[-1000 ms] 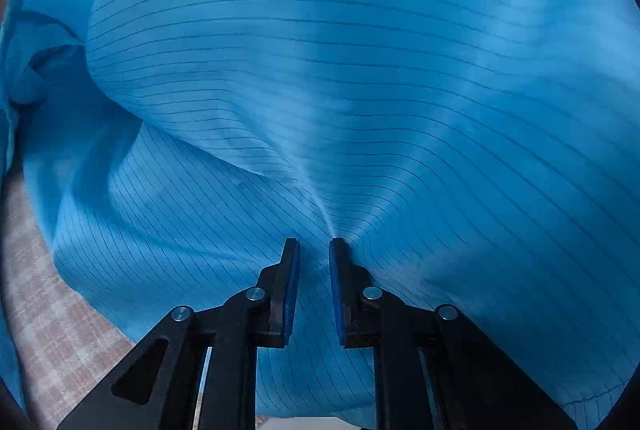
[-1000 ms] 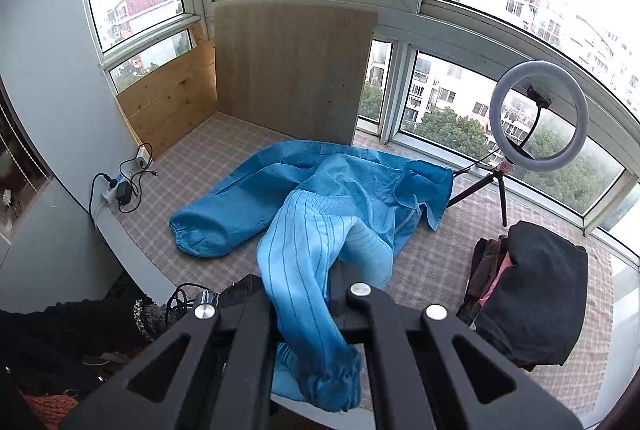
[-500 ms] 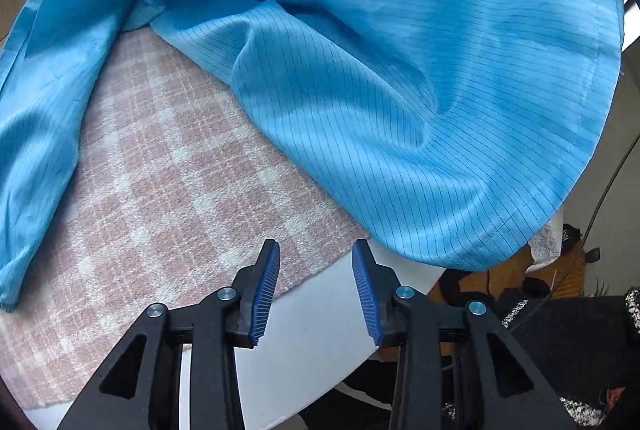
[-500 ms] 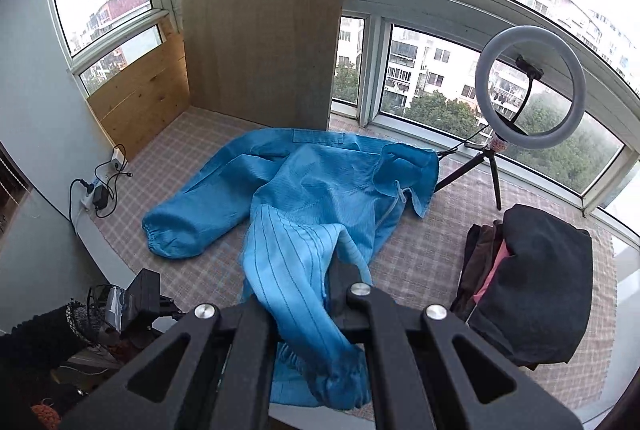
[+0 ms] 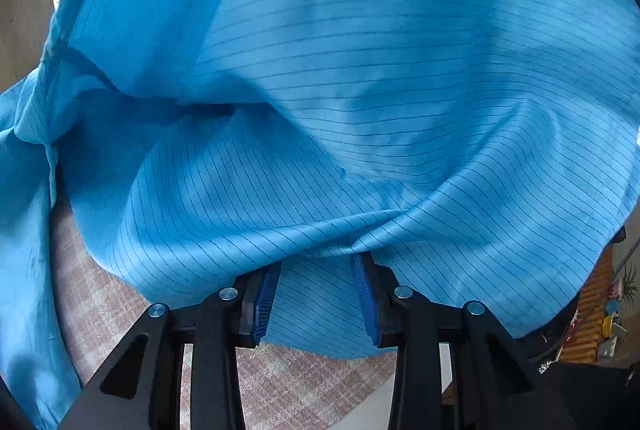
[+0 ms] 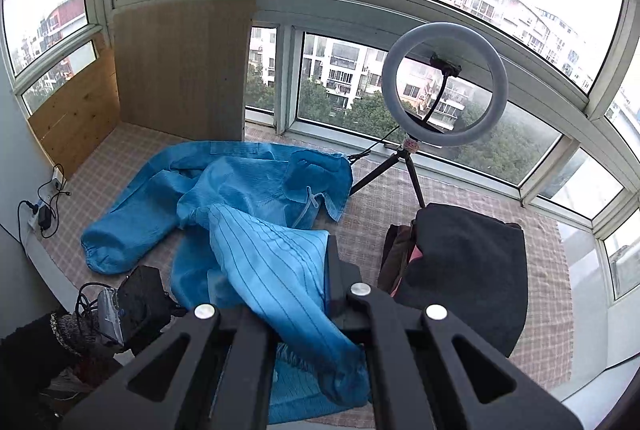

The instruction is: Fold clothes

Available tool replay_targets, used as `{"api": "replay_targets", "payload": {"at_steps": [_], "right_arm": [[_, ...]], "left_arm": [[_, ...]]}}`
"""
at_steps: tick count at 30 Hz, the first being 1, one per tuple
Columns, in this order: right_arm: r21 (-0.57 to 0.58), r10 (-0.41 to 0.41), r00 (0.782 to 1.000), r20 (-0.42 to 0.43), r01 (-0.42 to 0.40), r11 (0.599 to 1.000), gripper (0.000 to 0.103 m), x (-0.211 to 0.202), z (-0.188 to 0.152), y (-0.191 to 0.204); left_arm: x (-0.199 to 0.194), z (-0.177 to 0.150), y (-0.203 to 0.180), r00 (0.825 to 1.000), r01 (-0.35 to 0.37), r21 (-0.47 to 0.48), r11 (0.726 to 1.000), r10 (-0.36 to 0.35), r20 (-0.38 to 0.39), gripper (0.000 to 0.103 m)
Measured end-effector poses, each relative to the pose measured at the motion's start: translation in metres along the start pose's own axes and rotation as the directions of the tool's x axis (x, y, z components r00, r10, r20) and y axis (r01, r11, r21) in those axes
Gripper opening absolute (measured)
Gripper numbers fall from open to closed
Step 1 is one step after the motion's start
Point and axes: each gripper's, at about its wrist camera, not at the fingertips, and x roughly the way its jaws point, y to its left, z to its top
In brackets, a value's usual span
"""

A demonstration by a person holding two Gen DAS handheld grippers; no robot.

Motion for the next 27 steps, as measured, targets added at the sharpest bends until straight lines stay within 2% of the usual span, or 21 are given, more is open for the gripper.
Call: {"api": "replay_targets", "payload": {"at_steps": [2,6,8,11,13,14,15,16,19,21,23,25,27], "right_arm": [[0.020,0.008,1.000,-0.006,-0.008,1.000,0.002,0.009,-0.001,-0.010],[0.057,0.037,0.999,-0.002,-0.036,0.998,0.002,0.023,-0.006,-0.018],[0.064,0.042,0.999,-0.011,-0.041,0.997,0.002,0.031,-0.008,-0.018],[0.060,0.055,0.998,-0.021,-0.053,0.997,0.002,0.037,-0.009,-0.018],[0.072,0.086,0.996,-0.017,-0.084,0.994,0.002,0.038,-0.009,-0.021],[0.073,0.099,0.995,-0.013,-0.098,0.993,0.002,0.037,-0.009,-0.023],[0.073,0.112,0.994,-0.009,-0.111,0.991,0.002,0.036,-0.009,-0.024],[0.057,0.112,0.994,-0.008,-0.112,0.992,0.002,0.036,-0.008,-0.024],[0.025,0.123,0.992,-0.006,-0.123,0.992,0.002,0.038,-0.009,-0.029],[0.009,0.139,0.990,0.011,-0.139,0.990,0.002,0.033,-0.010,-0.037],[0.000,0.163,0.986,0.036,-0.163,0.987,0.002,0.026,-0.011,-0.046],[-0.008,0.196,0.979,0.052,-0.195,0.981,0.002,0.020,-0.013,-0.050],[-0.021,0.220,0.973,0.062,-0.219,0.975,0.002,0.015,-0.016,-0.050]], "left_arm": [[-0.012,-0.020,0.012,1.000,-0.017,-0.027,0.999,0.017,-0.005,0.051],[-0.009,-0.063,0.038,0.995,0.043,-0.136,0.990,-0.054,-0.083,0.051],[0.004,-0.067,0.042,0.992,0.038,-0.155,0.987,-0.055,-0.113,0.051],[0.025,-0.062,0.045,0.983,0.091,-0.224,0.970,-0.123,-0.135,0.051],[0.037,-0.054,0.040,0.983,0.086,-0.229,0.969,-0.120,-0.136,0.050],[0.039,-0.048,0.037,0.987,0.083,-0.224,0.971,-0.110,-0.114,0.041],[0.041,-0.043,0.035,0.989,0.083,-0.225,0.971,-0.108,-0.101,0.010],[0.044,-0.039,0.034,0.990,0.077,-0.229,0.970,-0.101,-0.097,0.000],[0.036,-0.035,0.037,0.994,0.068,-0.255,0.964,-0.089,-0.070,0.000],[0.000,-0.041,0.040,0.998,0.028,-0.242,0.970,-0.040,-0.043,0.000],[-0.051,-0.049,0.041,0.997,-0.068,-0.194,0.979,0.062,-0.039,0.000],[-0.105,-0.054,0.038,0.982,-0.187,-0.129,0.974,0.181,-0.060,0.000],[-0.152,-0.049,0.034,0.954,-0.296,-0.069,0.953,0.291,-0.077,0.000]]}}
